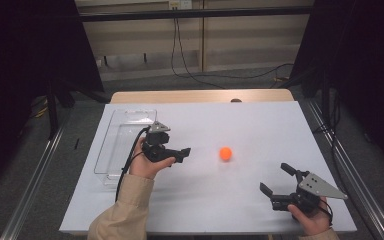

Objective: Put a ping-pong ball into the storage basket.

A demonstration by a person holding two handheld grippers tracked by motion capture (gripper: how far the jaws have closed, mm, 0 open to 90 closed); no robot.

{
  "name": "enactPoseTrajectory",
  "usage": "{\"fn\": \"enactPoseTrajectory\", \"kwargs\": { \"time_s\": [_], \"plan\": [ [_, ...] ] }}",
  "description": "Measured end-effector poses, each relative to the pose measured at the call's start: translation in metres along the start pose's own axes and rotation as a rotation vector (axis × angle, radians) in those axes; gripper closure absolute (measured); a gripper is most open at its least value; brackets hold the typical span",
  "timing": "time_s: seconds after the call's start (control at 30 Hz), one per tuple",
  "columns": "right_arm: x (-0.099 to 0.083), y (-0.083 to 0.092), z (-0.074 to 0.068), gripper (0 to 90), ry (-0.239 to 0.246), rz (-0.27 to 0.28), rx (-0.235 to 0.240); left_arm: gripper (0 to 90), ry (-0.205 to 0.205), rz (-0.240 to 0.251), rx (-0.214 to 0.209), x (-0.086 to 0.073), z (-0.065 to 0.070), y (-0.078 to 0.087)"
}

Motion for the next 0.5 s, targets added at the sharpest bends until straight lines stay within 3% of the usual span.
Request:
{"fn": "enactPoseTrajectory", "kwargs": {
  "time_s": [0.5],
  "plan": [
    [-0.0001, 0.0002, -0.0004, 1.7, 0.002, -0.001, 0.003, 8.0, -0.005, 0.017, -0.037, 0.0019, 0.0100, -0.0066]
  ]
}}
Point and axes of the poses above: each handheld gripper's, and its own axes: y roughly backward along the jaws, x roughly out of its top, z roughly to its right, the point moved 7 cm from there along -y, roughly forward along the jaws, and after that the axes turned 4 degrees about z, right-handed, at the moved point
